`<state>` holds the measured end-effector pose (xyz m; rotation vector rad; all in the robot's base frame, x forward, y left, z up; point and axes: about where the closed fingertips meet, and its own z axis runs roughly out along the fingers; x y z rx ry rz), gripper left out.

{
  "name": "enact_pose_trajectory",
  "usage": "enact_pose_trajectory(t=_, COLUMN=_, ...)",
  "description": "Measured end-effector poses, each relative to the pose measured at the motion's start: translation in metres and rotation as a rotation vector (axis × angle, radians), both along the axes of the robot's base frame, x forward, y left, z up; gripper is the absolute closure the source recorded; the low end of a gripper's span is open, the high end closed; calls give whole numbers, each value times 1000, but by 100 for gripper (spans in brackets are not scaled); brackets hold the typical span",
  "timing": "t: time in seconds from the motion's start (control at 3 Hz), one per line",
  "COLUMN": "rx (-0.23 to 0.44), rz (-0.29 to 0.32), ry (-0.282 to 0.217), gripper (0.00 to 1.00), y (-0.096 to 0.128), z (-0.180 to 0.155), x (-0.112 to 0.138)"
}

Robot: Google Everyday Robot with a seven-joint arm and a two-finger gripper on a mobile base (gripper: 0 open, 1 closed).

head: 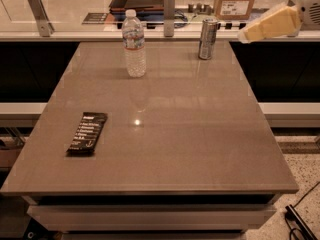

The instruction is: Move redbull can near rxbar chocolate

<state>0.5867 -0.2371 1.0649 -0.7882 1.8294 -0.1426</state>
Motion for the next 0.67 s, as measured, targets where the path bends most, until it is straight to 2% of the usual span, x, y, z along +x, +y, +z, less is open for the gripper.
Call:
enact_pose_trajectory(t=0.33, rx=18, rz=11, ry=-7, gripper=0, y=2, z=-9, x=25)
enact_pose_trajectory(t=0.67, rx=10, rz=25, ry=14, gripper=0, y=8, z=-21, x=48)
